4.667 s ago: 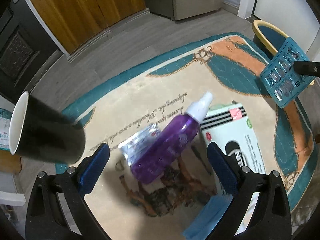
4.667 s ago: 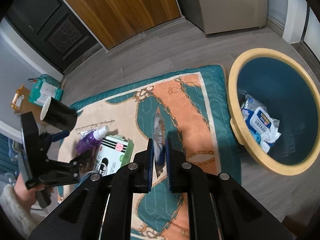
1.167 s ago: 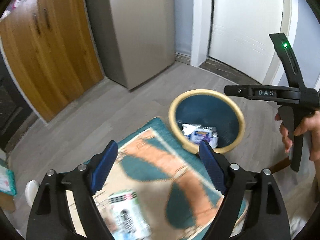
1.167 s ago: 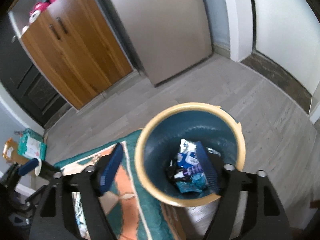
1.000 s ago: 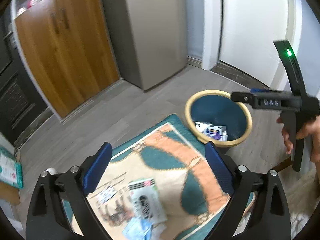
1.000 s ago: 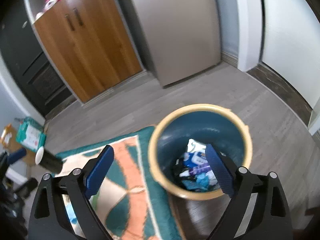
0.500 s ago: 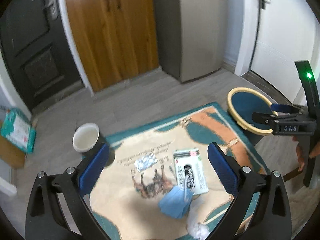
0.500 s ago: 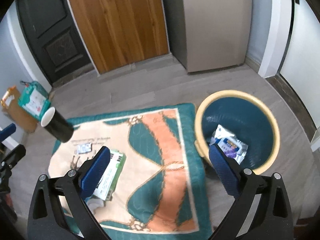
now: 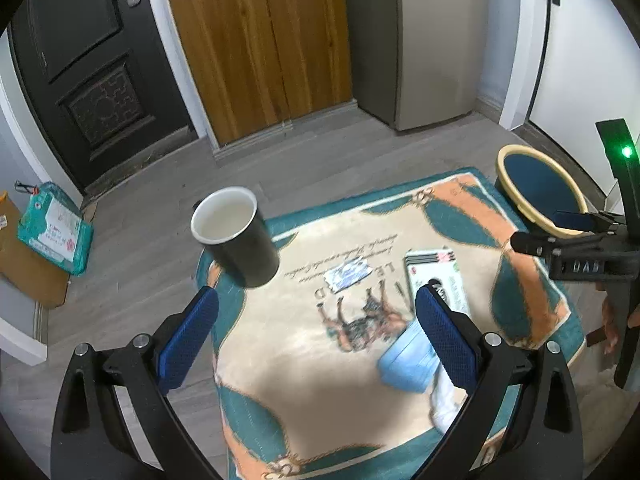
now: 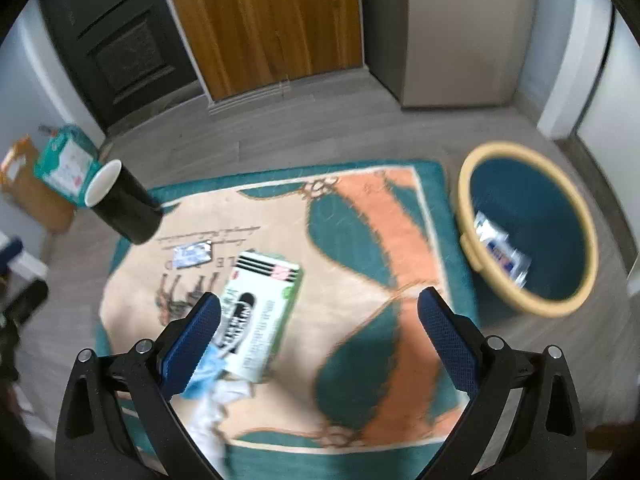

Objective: Collect trash
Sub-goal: 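Move both tools back over the remaining trash on the rug, then grasp the white-green COTALIN box with the right tool while the left tool grasps the blue mask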

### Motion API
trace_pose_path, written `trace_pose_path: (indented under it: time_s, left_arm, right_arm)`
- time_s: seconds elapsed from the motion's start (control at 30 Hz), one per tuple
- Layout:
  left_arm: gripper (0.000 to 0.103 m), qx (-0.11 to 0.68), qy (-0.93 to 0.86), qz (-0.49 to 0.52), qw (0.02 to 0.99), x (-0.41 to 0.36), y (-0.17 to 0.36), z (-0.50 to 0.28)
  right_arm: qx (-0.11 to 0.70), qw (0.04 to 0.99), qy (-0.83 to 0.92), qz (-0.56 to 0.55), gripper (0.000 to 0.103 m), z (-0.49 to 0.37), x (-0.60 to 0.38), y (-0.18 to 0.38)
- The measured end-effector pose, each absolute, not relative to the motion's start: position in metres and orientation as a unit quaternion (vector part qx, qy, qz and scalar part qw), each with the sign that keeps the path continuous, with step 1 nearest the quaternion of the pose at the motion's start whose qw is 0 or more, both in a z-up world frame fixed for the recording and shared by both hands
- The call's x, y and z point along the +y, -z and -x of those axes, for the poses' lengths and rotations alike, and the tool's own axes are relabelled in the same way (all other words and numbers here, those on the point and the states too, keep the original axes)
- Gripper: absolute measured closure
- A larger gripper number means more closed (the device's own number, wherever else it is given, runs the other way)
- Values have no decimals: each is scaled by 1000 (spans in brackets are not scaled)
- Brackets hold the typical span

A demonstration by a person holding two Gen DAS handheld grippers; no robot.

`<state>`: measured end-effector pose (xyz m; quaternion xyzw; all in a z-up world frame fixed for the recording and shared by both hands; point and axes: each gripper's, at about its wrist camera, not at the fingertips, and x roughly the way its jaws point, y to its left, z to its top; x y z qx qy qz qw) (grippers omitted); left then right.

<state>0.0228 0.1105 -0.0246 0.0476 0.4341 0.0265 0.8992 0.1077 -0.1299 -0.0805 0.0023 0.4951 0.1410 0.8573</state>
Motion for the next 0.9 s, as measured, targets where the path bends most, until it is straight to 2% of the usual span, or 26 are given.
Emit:
trace_pose_path:
  time_s: [0.4,0.9]
  left_arm:
    - [6,447,-36,-15,894,143,34,-24]
    - [6,454,-25,-20,890,143,43,-42]
  right_arm:
    - [529,838,-133,30,5,-108,-107,113]
    - [562,817,-129,24,5,-127,-70,152]
